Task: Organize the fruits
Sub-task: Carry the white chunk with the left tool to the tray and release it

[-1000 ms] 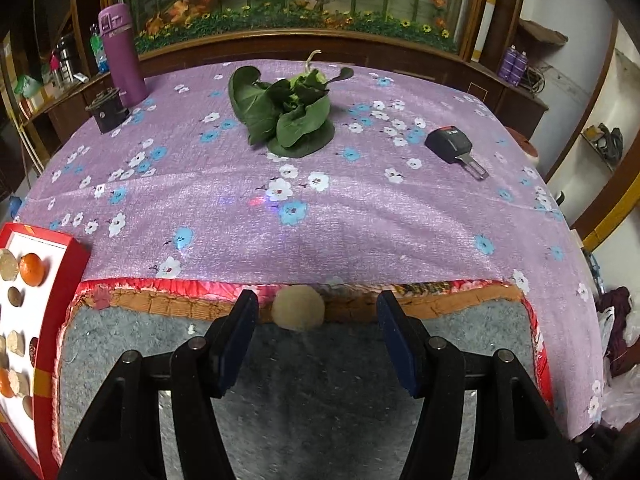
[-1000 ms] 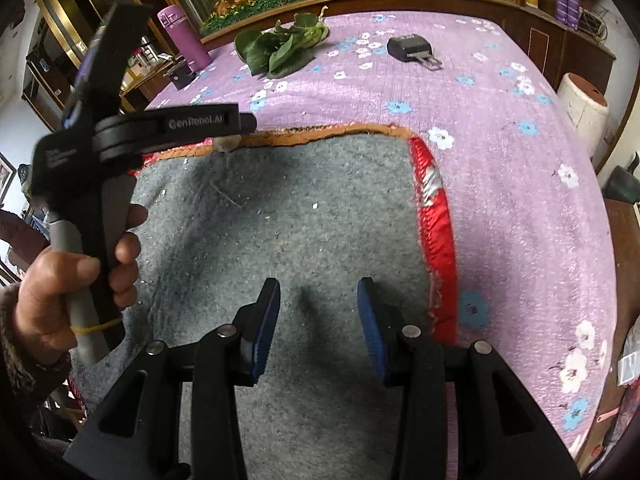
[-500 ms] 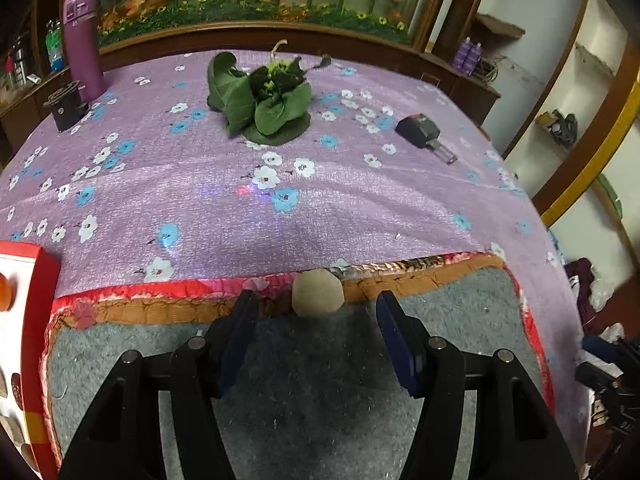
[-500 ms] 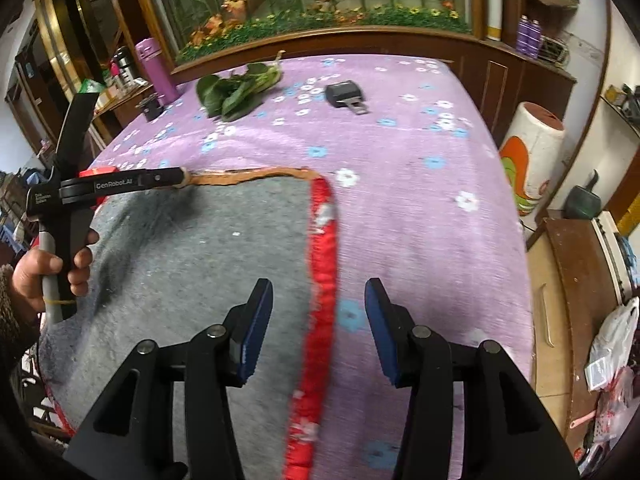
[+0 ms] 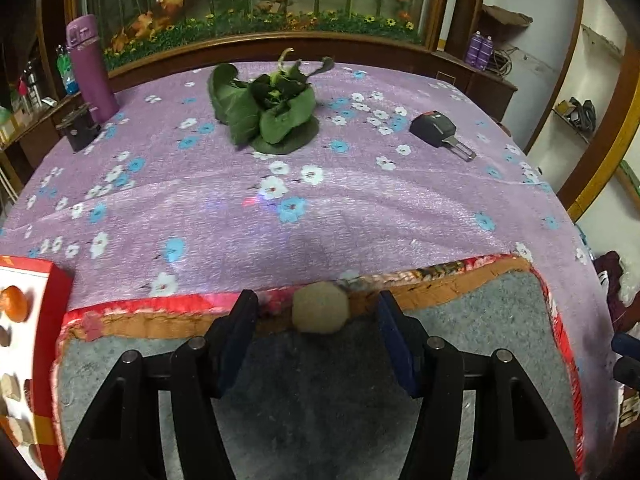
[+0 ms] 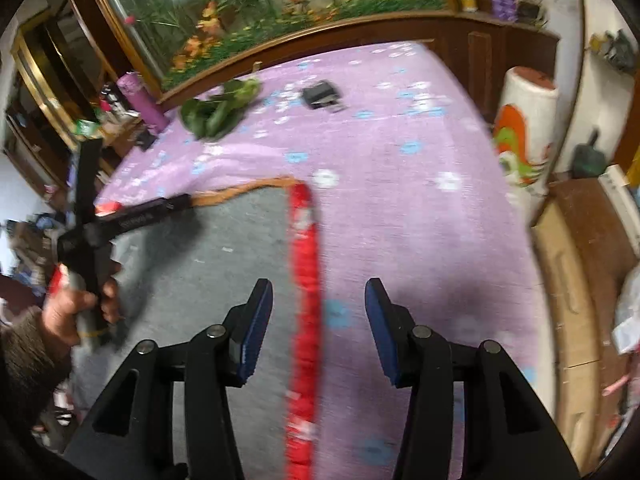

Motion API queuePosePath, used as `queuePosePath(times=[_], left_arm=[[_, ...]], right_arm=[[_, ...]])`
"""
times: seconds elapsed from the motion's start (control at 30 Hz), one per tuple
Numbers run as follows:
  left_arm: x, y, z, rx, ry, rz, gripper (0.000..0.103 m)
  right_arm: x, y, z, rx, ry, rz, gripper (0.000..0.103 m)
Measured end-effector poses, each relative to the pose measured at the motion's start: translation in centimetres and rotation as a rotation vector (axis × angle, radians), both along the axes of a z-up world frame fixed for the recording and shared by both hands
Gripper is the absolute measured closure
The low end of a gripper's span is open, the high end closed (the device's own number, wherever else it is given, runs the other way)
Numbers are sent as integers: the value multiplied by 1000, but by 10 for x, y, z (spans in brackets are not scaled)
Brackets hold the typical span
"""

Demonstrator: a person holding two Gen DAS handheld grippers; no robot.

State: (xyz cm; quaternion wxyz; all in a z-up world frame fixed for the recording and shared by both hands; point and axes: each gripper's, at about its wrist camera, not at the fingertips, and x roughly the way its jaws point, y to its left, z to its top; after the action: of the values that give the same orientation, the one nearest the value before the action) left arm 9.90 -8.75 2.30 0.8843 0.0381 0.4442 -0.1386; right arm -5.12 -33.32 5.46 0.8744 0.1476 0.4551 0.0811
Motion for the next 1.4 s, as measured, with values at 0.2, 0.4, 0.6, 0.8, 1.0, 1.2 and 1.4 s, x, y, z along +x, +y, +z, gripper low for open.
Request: queuePosePath(times=[0.2,0.4,0.6,0.8,1.0,1.2,1.4], left_arm=[[-33,20,-3,4,42,45,42],[-74,60,-3,-64,75,77,42],[-99,96,6,-87,65,150,42],[-118,130,23,-95,31,227,41],[-138,172,39,-71,-6,346,38],[-156,217,48,10,-40,491,31],[-169,265,45,37,-34,612,31]], right_arm=[[29,60,2,21,-3,119,51],[38,124,-2,-15,19,233,51],[35,177,4,-58,-1,291,50],[30,223,12,-90,-34,327,39],[28,267,18,-89,-41,372,34],[21,319,20,-107,-46,422,24],[11,372,20,-184,-74,489,18]])
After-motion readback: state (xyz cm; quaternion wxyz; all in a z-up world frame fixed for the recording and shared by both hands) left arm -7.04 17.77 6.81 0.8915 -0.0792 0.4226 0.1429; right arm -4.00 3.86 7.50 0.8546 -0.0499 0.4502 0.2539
